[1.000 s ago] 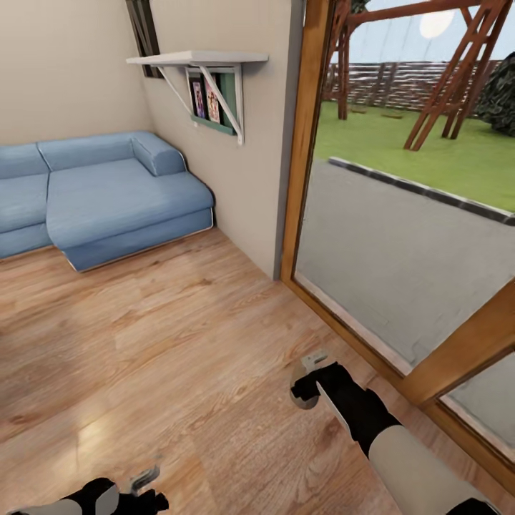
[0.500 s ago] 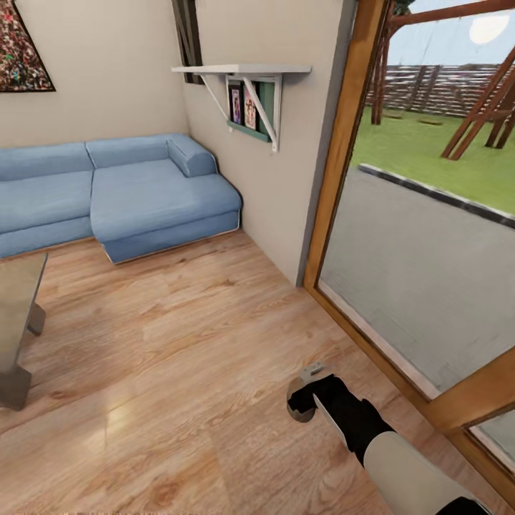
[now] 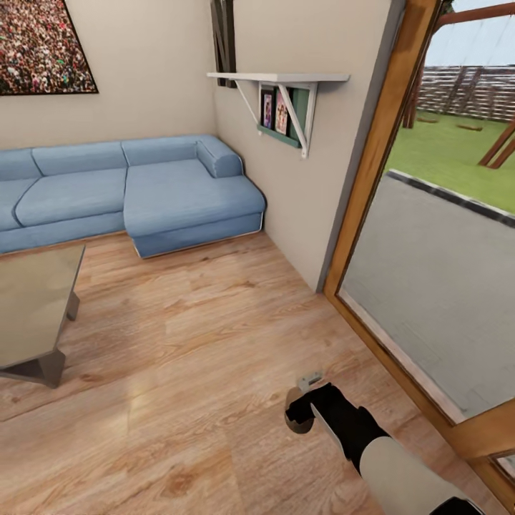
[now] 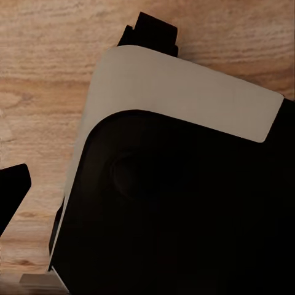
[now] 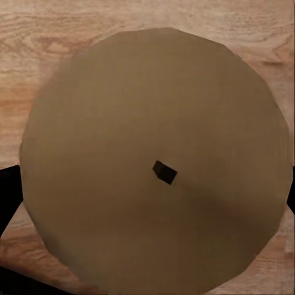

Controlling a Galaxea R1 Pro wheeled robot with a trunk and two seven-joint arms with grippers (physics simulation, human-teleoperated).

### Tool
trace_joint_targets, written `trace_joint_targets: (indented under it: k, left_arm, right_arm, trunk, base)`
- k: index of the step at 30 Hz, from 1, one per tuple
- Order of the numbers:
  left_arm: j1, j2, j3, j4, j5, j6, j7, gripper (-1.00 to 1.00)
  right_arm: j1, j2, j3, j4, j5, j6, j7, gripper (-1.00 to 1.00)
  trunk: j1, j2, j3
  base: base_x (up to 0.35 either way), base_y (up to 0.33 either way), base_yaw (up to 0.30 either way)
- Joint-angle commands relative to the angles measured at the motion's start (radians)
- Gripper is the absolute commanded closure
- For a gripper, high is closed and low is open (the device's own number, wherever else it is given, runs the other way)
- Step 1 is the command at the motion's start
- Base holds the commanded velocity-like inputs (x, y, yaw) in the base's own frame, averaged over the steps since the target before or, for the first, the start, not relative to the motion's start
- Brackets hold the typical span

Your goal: Place each of the two pumpkins and all three candles from the living room inside a cabinet in the living room (use any cabinet), then make sure every cabinet is closed, and position the cauldron so it is next to a table in the living room.

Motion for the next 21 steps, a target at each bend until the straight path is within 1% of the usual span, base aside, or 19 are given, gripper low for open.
trace_joint_targets:
  k: [1,7,8,10,12,21]
  left_arm:
    - [0.0,0.0,0.0,0.0,0.0,0.0,0.0,-1.0]
    - [0.0,0.001,0.0,0.0,0.0,0.0,0.0,-1.0]
    - [0.0,0.001,0.0,0.0,0.0,0.0,0.0,-1.0]
    - [0.0,0.004,0.0,0.0,0.001,0.0,0.0,-1.0]
    - [0.0,0.008,0.0,0.0,0.001,0.0,0.0,-1.0]
    - [0.0,0.012,0.0,0.0,0.002,-0.001,0.0,-1.0]
  right_arm:
    - [0.0,0.0,0.0,0.007,0.0,-0.002,0.0,1.0]
    - [0.0,0.003,0.0,0.019,0.0,-0.029,0.0,1.0]
    - [0.0,0.012,0.0,0.019,0.0,-0.03,-0.002,1.0]
    - [0.0,0.023,0.0,0.021,0.002,-0.03,-0.006,1.0]
    - [0.0,0.028,0.0,0.023,0.002,-0.029,-0.007,1.0]
    - [0.001,0.033,0.0,0.073,0.004,-0.03,-0.009,1.0]
  trunk:
    - [-0.004,0.007,0.003]
    - [-0.027,0.049,0.022]
    - [-0.031,0.056,0.025]
    - [-0.031,0.056,0.025]
    - [-0.031,0.056,0.025]
    - [-0.031,0.056,0.025]
  base:
    - [0.0,0.0,0.009]
    - [0.0,0.0,0.007]
    - [0.0,0.0,0.173]
    - [0.0,0.0,0.233]
    - [0.0,0.0,0.271]
    - [0.0,0.0,0.287]
